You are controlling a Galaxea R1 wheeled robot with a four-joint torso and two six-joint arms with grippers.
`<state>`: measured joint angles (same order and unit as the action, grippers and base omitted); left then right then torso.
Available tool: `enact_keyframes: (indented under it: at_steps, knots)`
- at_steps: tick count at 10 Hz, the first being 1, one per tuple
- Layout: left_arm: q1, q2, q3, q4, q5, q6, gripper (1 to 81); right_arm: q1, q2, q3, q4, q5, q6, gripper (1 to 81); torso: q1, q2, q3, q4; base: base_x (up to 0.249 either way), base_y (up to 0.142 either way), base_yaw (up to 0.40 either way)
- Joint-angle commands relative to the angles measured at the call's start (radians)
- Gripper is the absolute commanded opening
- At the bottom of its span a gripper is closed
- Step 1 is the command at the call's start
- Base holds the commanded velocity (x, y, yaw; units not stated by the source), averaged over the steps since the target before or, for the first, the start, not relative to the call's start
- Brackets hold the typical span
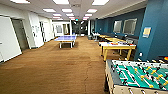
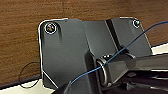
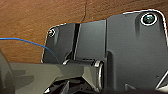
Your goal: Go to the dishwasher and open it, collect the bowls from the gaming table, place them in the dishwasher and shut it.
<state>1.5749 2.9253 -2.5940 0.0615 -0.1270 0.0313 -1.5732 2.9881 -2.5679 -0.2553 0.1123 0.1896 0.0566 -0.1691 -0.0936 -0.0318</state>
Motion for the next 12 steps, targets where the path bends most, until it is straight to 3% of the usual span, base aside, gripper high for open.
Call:
enact_keyframes:
  at_steps: [1,12]
  knots:
    - [-0.043,-0.014,0.002,0.003,0.047,0.009,81.1,0.047,0.005,0.006,-0.010,-0.037,-0.004,81.1,0.000,0.000,0.000,0.000,0.150,0.000,0.000]
    - [-0.045,0.002,0.002,0.004,0.044,0.009,81.1,0.046,0.007,-0.007,-0.012,-0.037,-0.004,81.1,-0.001,0.000,0.000,0.000,0.181,0.000,0.000]
